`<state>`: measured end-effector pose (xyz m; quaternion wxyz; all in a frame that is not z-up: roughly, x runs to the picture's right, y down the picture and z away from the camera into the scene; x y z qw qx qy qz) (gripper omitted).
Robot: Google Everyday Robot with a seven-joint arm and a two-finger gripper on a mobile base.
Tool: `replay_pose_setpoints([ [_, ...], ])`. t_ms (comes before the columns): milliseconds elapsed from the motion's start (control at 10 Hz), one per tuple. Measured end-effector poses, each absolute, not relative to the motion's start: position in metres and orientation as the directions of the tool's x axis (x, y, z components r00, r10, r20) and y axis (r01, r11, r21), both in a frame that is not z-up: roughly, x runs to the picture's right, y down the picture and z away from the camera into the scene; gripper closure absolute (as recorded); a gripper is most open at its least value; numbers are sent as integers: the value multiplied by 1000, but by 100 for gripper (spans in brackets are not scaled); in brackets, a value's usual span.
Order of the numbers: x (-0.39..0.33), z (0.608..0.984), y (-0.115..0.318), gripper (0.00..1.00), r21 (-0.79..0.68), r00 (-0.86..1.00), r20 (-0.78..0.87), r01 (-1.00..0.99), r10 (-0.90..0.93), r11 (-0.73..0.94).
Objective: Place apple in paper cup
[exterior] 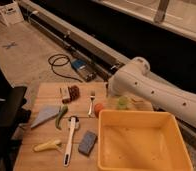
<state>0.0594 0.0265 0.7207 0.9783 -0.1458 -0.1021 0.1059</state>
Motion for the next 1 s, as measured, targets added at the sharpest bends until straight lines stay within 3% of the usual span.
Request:
replay_pose_setpoints([
  [400, 5, 723, 42, 20, -344, 910, 107, -344, 400, 874],
  [1000, -4, 730, 47, 20, -347, 898, 42, -399, 439, 849],
])
